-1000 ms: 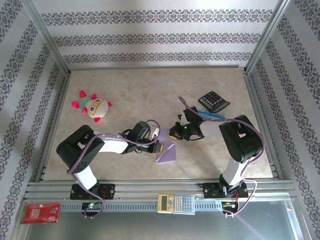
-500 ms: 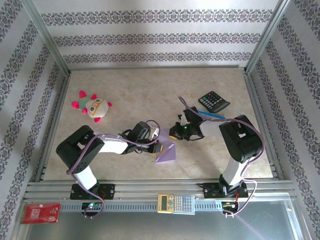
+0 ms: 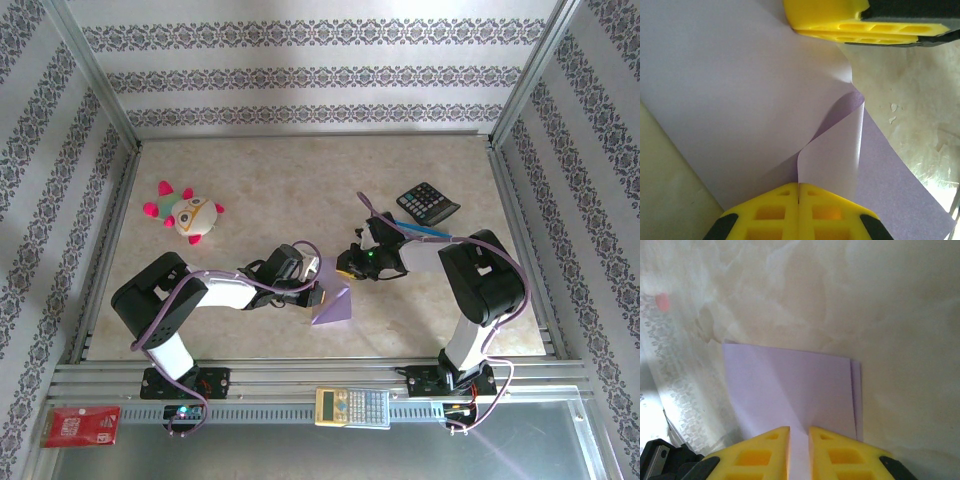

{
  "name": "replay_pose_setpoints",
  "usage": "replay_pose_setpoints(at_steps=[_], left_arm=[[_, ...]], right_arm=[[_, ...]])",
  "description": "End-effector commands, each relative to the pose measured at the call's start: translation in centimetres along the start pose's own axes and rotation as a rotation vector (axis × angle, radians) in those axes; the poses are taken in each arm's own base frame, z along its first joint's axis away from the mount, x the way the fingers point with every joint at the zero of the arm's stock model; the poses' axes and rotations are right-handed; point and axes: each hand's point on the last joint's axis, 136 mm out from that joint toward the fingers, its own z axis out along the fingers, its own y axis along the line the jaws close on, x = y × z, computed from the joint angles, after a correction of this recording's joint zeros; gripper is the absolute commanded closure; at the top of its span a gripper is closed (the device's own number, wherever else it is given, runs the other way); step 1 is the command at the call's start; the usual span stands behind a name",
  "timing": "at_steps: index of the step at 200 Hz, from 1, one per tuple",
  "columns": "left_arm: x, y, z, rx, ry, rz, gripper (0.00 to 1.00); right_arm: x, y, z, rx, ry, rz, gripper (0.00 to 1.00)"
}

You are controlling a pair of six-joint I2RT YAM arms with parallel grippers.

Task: Fold a paper plane with a square sheet of paper (pick it up from the middle)
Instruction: Fold the triangle a second time at the center of the table.

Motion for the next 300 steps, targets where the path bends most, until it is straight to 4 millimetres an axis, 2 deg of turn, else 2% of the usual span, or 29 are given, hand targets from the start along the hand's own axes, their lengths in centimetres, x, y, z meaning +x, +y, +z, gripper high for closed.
replay_pose_setpoints(at_steps=[1,30,54,71,98,137,172,231,300], left_arm=[[5.2,4.9,-0.1,-0.204,0.148,-0.06,1.0],[5.4,5.2,-0.2,-0.214,0.148,-0.071,1.0],[5.6,5.4,-0.1,-0.221,0.15,-0.082,1.0],[5.7,5.4,0.0,-0.223,0.145,-0.088,1.0],[5.8,5.7,0.0,-0.233,0.146,-0.099,1.0],[5.9,5.8,0.1,-0.235,0.148,-0.111,1.0],[5.9,5.8,0.2,-0.238,0.146,-0.116,1.0],[6.2,6.0,0.2,-0.242,0.151,-0.124,1.0],[6.4,6.1,0.3,-0.24,0.157,-0.124,1.0]], right_arm=[[-0.4,-0.2,-1.3,0.024,-0.01,0.02,0.8],[-1.1,1.0,-2.8,-0.007,-0.041,0.006,0.77],[-0.8,1.9,-3.9,-0.028,-0.057,0.001,0.78],[0.2,2.1,-4.4,-0.041,-0.063,0.011,0.8],[3.3,2.7,-4.8,-0.073,-0.047,0.015,0.89],[8.9,4.4,-3.4,-0.114,0.012,-0.053,0.95],[11.5,4.4,-1.7,-0.133,0.033,-0.079,0.97],[13.0,4.8,0.4,-0.144,0.038,-0.105,0.98],[13.6,4.8,2.0,-0.168,0.062,-0.085,0.98]])
